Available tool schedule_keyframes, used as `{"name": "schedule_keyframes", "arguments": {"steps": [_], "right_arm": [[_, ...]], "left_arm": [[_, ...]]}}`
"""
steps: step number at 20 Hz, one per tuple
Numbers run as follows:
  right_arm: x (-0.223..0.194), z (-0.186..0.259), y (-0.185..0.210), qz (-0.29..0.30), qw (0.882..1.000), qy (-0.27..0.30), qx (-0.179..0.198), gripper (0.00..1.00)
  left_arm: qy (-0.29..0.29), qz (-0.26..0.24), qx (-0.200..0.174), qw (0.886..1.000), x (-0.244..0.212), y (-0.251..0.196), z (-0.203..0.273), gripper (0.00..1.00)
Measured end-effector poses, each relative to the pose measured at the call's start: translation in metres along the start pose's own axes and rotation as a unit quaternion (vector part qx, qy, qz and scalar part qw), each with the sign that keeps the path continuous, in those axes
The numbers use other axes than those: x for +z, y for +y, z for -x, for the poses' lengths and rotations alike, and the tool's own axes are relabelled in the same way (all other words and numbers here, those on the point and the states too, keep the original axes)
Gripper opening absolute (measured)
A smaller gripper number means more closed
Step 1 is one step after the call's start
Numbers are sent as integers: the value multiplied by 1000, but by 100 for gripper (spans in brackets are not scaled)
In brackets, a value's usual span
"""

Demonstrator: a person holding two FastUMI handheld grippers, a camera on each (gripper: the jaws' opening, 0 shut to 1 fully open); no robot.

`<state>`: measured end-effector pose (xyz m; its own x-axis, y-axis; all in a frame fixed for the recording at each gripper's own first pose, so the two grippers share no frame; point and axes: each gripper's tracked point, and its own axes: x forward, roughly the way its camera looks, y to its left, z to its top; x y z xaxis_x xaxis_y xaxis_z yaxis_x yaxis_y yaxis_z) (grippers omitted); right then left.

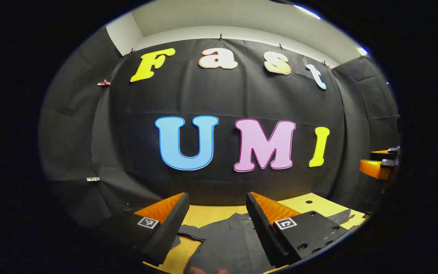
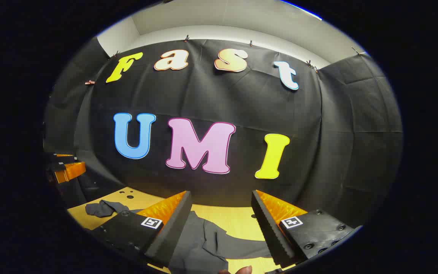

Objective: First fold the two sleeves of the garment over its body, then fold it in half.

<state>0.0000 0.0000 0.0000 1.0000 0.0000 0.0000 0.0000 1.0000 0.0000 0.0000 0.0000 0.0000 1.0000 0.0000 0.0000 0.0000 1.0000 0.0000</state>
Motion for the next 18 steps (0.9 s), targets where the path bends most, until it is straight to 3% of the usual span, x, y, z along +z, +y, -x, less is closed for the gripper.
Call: {"name": "schedule_keyframes", "arguments": {"steps": [4, 5, 7, 9, 12, 13, 15, 18], "right_arm": [[-4, -1, -2, 2, 1000, 3, 1, 92], [-5, -3, -3, 1, 1000, 3, 1, 97], [-4, -4, -5, 1, 1000, 2, 1, 92], [-5, -5, -8, 1, 1000, 2, 1, 97], [-8, -7, -15, 1, 1000, 2, -1, 92], [-7, -7, -19, 1, 1000, 2, -3, 97], [-10, -10, -32, 2, 1000, 5, -11, 92], [-29, -20, -66, 7, 999, 27, -35, 97]], "left_arm": [[5, -6, -5, 1000, -1, -2, -1, 95], [7, -7, -6, 1000, -2, -2, -1, 95], [9, -6, -8, 1000, -2, -3, -1, 95], [11, -8, -10, 1000, -2, -4, -1, 95], [11, -14, -15, 1000, -1, -5, -3, 95], [11, -14, -16, 1000, -2, -6, -2, 95], [13, -12, -19, 1000, -3, -9, -1, 95], [17, -16, -22, 999, -5, -12, 0, 95]]}}
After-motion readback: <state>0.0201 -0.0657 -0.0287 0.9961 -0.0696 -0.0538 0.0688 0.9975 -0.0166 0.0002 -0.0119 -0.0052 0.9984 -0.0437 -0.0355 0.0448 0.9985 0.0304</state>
